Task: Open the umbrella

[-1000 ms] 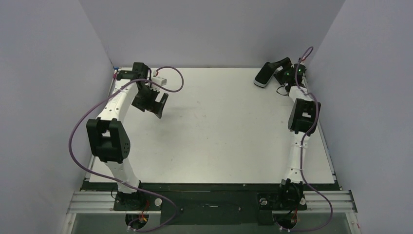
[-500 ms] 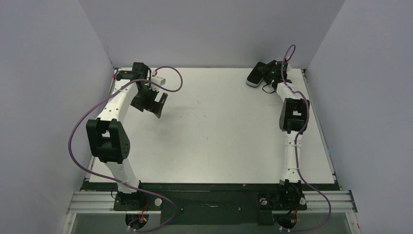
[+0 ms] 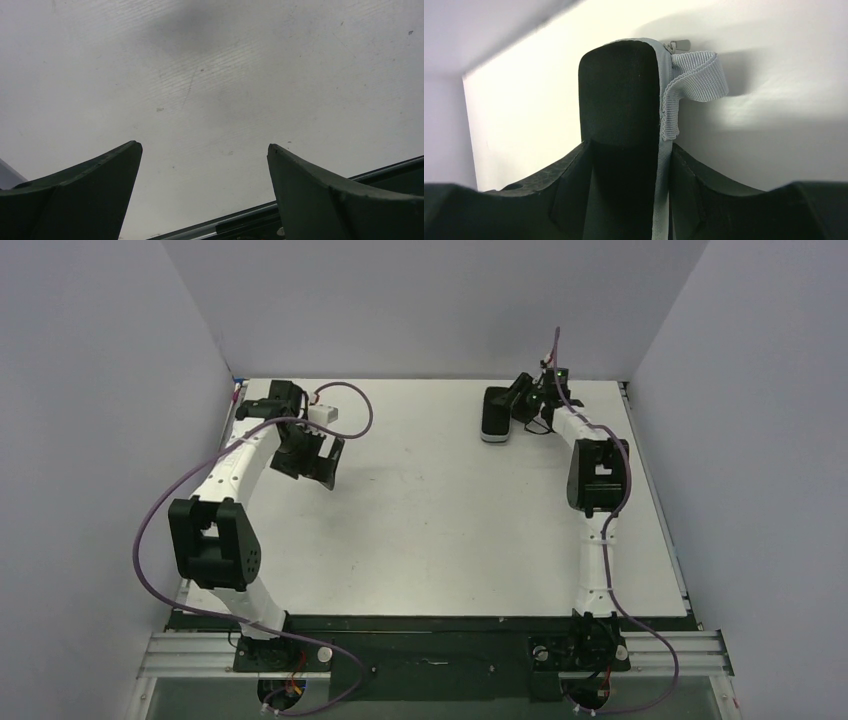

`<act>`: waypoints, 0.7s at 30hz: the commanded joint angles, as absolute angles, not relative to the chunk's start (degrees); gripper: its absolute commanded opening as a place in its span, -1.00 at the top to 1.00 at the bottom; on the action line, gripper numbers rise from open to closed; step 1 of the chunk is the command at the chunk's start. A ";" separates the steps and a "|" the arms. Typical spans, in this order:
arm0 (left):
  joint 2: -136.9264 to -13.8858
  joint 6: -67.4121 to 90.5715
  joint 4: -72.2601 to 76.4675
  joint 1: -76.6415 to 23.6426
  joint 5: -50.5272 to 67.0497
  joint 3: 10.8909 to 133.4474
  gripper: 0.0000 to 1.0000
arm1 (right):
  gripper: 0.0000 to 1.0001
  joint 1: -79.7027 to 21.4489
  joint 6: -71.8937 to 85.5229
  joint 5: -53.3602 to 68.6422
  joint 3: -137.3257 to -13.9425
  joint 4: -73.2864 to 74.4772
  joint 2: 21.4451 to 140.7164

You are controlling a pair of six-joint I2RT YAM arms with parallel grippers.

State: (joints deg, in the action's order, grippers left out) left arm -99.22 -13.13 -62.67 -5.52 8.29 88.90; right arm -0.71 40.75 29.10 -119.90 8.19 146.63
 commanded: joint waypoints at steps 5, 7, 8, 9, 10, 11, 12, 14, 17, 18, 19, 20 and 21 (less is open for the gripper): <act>-91.66 -7.92 -53.09 -5.43 15.72 79.34 -0.94 | 0.42 -11.20 20.95 42.03 -100.77 24.34 134.95; -89.64 -7.22 -52.17 -5.45 17.27 76.49 -0.94 | 0.42 -14.01 17.67 43.19 -97.44 25.30 133.14; -88.33 -6.53 -51.88 -5.40 17.69 75.64 -0.94 | 0.42 -14.92 15.43 43.78 -96.49 25.66 132.12; -87.71 -6.08 -51.16 -5.37 18.44 73.91 -0.93 | 0.42 -16.82 14.30 43.86 -94.65 26.50 131.63; -86.42 -5.10 -50.72 -5.28 18.80 73.12 -0.94 | 0.41 -17.82 11.46 44.14 -93.91 26.96 130.88; -85.88 -4.75 -50.01 -5.19 19.47 71.63 -0.94 | 0.39 -19.70 9.64 44.22 -92.85 28.49 130.52; -84.64 -4.26 -49.70 -5.10 19.84 70.97 -0.94 | 0.38 -20.62 6.15 44.17 -92.43 29.32 129.88; -82.51 -3.20 -48.31 -4.83 20.75 69.25 -0.94 | 0.37 -23.26 0.42 43.94 -91.60 32.64 128.80; -79.84 -1.04 -46.91 -3.69 21.30 66.40 -0.94 | 0.36 -27.08 -6.76 43.50 -91.51 36.39 127.80; -78.49 -0.52 -46.47 -3.43 21.37 65.85 -0.94 | 0.36 -27.73 -10.37 43.31 -91.63 38.30 127.38; -77.83 0.66 -46.13 -2.70 21.27 64.63 -0.94 | 0.35 -28.95 -12.17 43.27 -91.84 39.50 127.19; -76.39 2.71 -45.02 -2.23 21.07 63.24 -0.94 | 0.35 -29.59 -16.56 43.25 -91.97 42.31 126.83; -75.59 3.77 -44.35 -0.95 21.00 62.52 -0.94 | 0.35 -30.73 -21.52 43.33 -92.34 43.87 126.70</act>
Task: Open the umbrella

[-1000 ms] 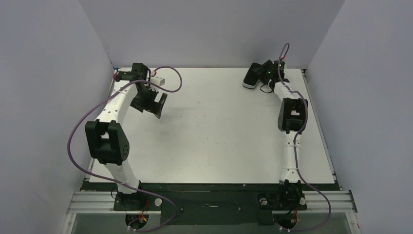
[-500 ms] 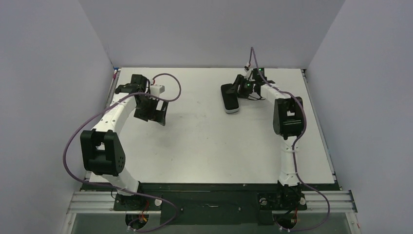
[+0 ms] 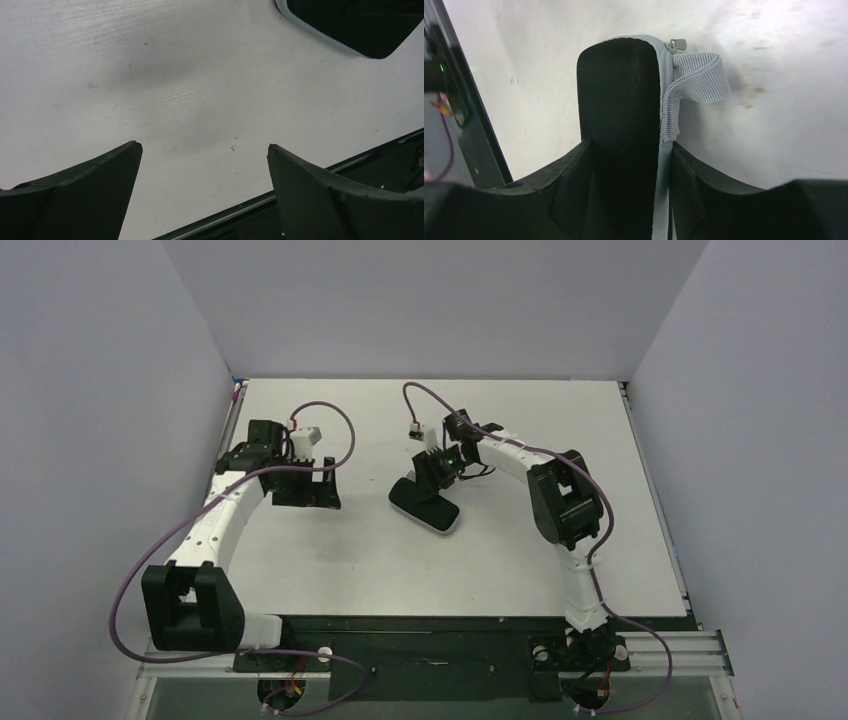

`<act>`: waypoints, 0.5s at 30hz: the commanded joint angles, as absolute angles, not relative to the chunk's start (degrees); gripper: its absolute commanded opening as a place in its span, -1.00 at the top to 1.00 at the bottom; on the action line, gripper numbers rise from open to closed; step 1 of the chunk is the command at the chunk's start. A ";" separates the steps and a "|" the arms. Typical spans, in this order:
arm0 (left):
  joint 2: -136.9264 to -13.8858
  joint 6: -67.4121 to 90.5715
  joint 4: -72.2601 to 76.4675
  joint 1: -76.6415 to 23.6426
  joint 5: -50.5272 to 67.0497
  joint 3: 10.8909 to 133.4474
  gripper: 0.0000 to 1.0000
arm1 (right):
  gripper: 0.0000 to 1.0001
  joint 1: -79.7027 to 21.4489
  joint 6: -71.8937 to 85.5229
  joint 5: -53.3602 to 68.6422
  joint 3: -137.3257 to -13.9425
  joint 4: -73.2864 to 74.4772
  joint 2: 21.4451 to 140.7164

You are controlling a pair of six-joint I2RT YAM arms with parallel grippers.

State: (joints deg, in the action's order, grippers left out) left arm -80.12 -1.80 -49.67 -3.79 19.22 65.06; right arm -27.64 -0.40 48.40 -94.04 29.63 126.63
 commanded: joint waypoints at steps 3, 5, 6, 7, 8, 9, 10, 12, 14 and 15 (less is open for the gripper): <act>-71.98 6.95 -41.10 3.57 21.53 58.87 -0.94 | 0.37 -33.82 -33.12 43.42 -94.34 54.93 126.74; -70.85 7.28 -40.49 5.66 22.37 57.55 -0.94 | 0.38 -35.32 -40.52 42.98 -95.53 60.68 127.09; -70.80 7.23 -40.55 6.22 23.24 57.30 -0.94 | 0.38 -35.76 -44.47 43.07 -95.89 62.15 127.31; -70.91 7.22 -41.03 7.33 23.70 57.00 -0.93 | 0.39 -36.56 -46.41 42.98 -96.99 65.13 127.46; -71.34 7.34 -41.26 7.93 24.56 56.93 -0.94 | 0.37 -36.91 -49.88 42.30 -97.80 68.20 128.02; -71.53 7.54 -41.49 8.93 24.98 56.73 -0.94 | 0.33 -37.64 -51.35 41.85 -99.68 69.87 128.43; -71.87 7.75 -41.62 9.38 25.67 56.62 -0.94 | 0.23 -37.94 -54.61 40.88 -100.73 73.08 129.10; -72.81 6.64 -43.09 10.12 26.25 57.10 -0.94 | 0.01 -38.66 -58.21 39.37 -103.31 76.21 129.37; -74.12 4.96 -44.63 10.31 26.78 57.86 -0.94 | -0.25 -38.20 -60.72 38.02 -104.06 77.08 128.09; -74.46 4.68 -44.73 10.55 27.06 57.93 -0.94 | -0.33 -37.91 -61.52 37.32 -103.97 77.17 127.37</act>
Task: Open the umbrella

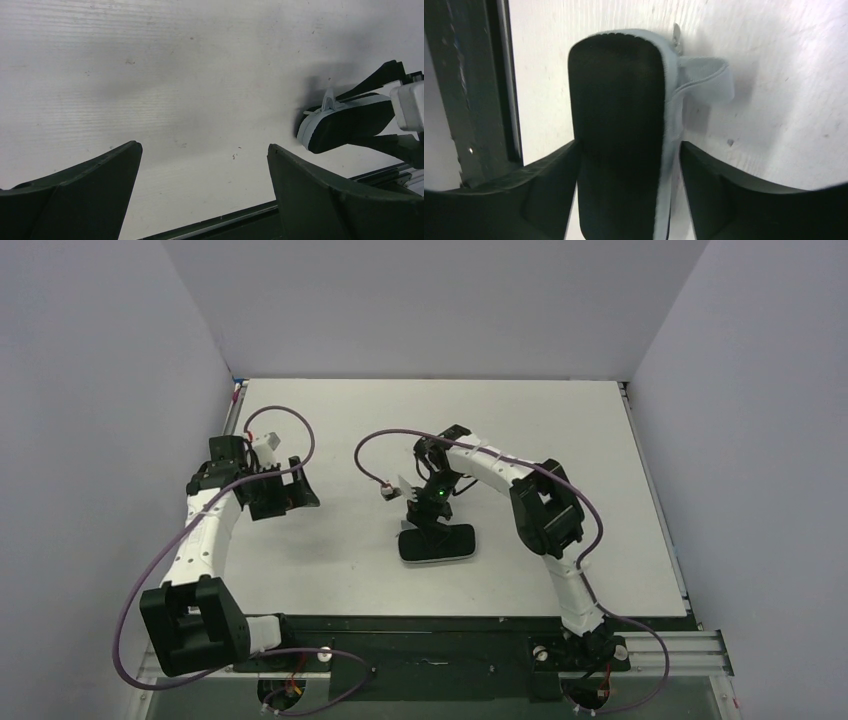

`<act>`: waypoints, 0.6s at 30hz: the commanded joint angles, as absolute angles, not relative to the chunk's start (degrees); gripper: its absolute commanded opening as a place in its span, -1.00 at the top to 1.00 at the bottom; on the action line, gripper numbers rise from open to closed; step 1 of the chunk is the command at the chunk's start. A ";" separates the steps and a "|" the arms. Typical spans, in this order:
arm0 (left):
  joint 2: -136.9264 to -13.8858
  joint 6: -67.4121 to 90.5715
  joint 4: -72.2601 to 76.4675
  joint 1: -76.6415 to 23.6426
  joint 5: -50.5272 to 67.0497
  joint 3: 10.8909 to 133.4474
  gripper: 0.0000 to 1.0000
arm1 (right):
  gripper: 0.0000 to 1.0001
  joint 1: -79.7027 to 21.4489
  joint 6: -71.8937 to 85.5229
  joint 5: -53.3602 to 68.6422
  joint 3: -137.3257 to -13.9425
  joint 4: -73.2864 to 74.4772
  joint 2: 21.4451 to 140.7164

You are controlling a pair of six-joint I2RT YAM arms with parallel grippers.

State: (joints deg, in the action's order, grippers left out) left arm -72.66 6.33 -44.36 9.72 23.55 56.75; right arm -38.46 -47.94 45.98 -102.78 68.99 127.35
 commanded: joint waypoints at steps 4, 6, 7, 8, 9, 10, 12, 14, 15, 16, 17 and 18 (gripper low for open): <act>-74.80 4.99 -41.57 11.03 29.99 56.78 -0.94 | -0.55 -36.22 -63.75 35.09 -103.50 77.04 122.07; -74.43 7.61 -37.92 11.07 30.09 55.16 -0.94 | -0.56 -35.81 -62.15 33.01 -102.07 75.62 118.24; -74.24 8.29 -35.36 11.01 29.98 54.04 -0.94 | -0.56 -35.63 -61.00 32.15 -99.61 73.02 116.87; -74.21 9.06 -34.38 11.00 30.06 53.57 -0.94 | -0.56 -35.48 -59.44 30.67 -98.10 71.54 114.36; -74.30 9.19 -33.03 10.88 30.74 52.90 -0.93 | -0.56 -35.32 -59.07 29.84 -94.88 69.26 113.03; -74.56 9.17 -32.55 10.84 31.42 52.55 -0.94 | -0.57 -35.24 -58.25 28.31 -93.28 68.07 110.63; -74.70 9.16 -31.32 10.62 33.80 51.34 -0.94 | -0.57 -34.80 -57.88 27.43 -89.09 65.15 107.54; -74.37 9.37 -29.67 10.20 36.37 49.46 -0.94 | -0.57 -34.58 -59.26 26.68 -85.44 61.65 104.70; -74.14 9.56 -27.87 9.63 37.57 47.83 -0.94 | -0.58 -34.60 -59.95 26.48 -83.21 60.57 103.90; -73.16 10.04 -26.59 9.21 39.60 46.77 -0.94 | -0.58 -34.61 -62.05 26.55 -82.21 58.30 102.44; -72.44 10.51 -23.11 8.26 40.41 44.32 -0.94 | -0.58 -34.54 -63.19 26.63 -80.36 57.19 101.84; -70.40 11.64 -20.78 7.60 41.35 41.60 -0.94 | -0.59 -34.54 -65.48 26.68 -79.73 55.14 101.05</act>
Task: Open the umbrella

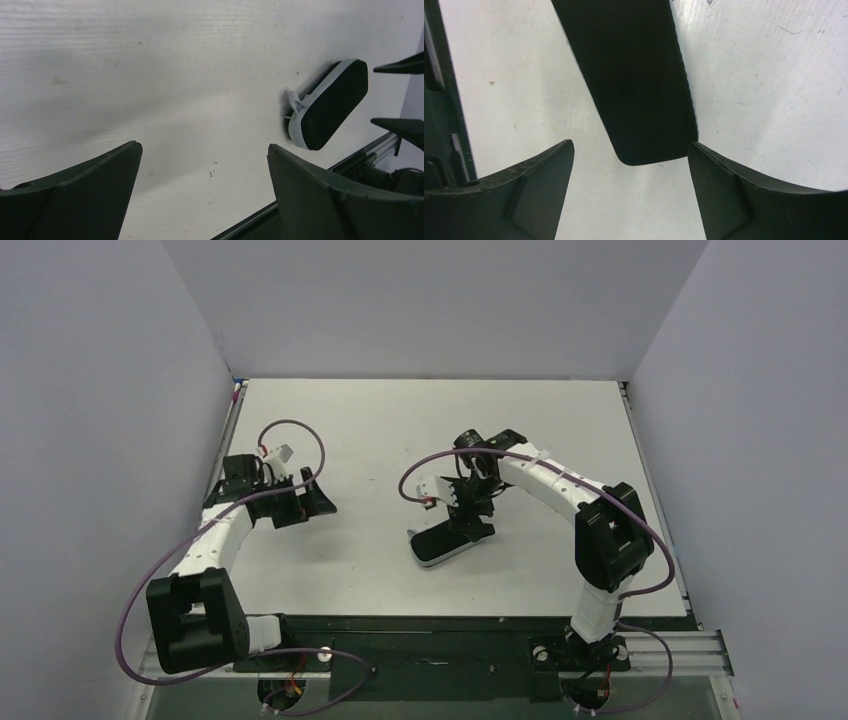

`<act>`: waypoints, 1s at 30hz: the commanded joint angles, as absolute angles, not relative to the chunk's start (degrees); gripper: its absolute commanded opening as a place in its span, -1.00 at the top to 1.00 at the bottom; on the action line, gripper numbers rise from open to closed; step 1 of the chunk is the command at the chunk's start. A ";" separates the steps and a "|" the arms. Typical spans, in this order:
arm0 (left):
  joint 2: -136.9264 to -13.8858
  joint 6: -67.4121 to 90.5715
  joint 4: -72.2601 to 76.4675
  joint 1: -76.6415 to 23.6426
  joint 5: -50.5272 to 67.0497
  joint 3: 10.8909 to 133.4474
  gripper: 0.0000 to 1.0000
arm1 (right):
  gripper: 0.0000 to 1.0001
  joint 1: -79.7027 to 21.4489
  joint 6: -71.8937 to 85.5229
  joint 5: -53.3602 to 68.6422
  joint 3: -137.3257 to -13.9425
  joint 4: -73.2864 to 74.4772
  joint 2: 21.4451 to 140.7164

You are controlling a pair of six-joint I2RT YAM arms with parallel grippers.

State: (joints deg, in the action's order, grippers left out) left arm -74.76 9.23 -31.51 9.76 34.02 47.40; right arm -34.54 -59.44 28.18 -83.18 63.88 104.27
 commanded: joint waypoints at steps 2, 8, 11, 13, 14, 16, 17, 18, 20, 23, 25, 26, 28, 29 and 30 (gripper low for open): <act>-66.73 12.21 -11.72 5.42 41.16 37.27 -0.94 | -0.61 -34.47 -68.57 27.55 -79.73 54.41 100.87; -58.02 8.08 4.59 -0.62 42.10 27.51 -0.94 | -0.64 -35.92 -83.67 30.57 -82.23 60.30 102.86; -55.38 4.70 6.34 -4.75 39.80 25.75 -0.94 | -0.65 -36.25 -89.05 30.32 -83.04 62.58 105.61; -52.95 2.06 7.34 -6.72 37.93 24.36 -0.94 | -0.65 -36.15 -92.11 29.97 -83.99 65.15 107.41; -51.30 1.56 7.50 -8.62 36.77 23.51 -0.94 | -0.65 -36.11 -92.73 29.88 -84.17 66.17 107.85; -48.58 0.73 7.74 -11.66 32.71 22.25 -0.94 | -0.66 -36.31 -94.17 29.26 -83.85 66.64 108.75; -47.06 0.45 7.78 -12.64 30.68 21.52 -0.94 | -0.65 -36.39 -94.82 29.13 -83.50 66.65 109.23; -46.25 0.40 7.88 -14.85 29.53 21.17 -0.94 | -0.65 -36.39 -95.09 28.51 -83.28 66.59 109.46; -44.18 -1.19 7.98 -18.58 26.22 20.09 -0.94 | -0.61 -36.10 -96.34 27.18 -82.33 66.51 110.00; -42.20 -5.92 7.96 -24.65 25.68 18.56 -0.98 | -0.40 -34.77 -98.61 26.19 -79.77 65.21 108.84; -42.08 -8.31 9.06 -28.72 25.24 17.84 -1.00 | -0.19 -33.78 -100.02 25.44 -78.55 64.60 107.78; -42.22 -9.08 9.85 -30.36 24.79 17.62 -1.00 | -0.12 -33.41 -101.45 24.95 -78.21 64.56 107.50; -43.53 -11.51 12.82 -35.01 23.36 17.07 -0.88 | 0.06 -32.19 -103.72 23.82 -77.19 64.63 106.81; -45.27 -12.79 15.51 -37.65 23.09 16.79 -0.82 | 0.13 -31.43 -104.68 23.42 -76.49 64.94 106.38; -46.41 -13.12 17.07 -38.82 23.23 16.70 -0.78 | 0.15 -30.96 -106.68 22.75 -76.17 65.12 106.14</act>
State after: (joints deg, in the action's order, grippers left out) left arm -43.46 -7.03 7.51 -33.26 25.43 17.30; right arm -33.58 -99.42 26.63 -78.61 63.55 108.49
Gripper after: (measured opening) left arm 0.924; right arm 0.511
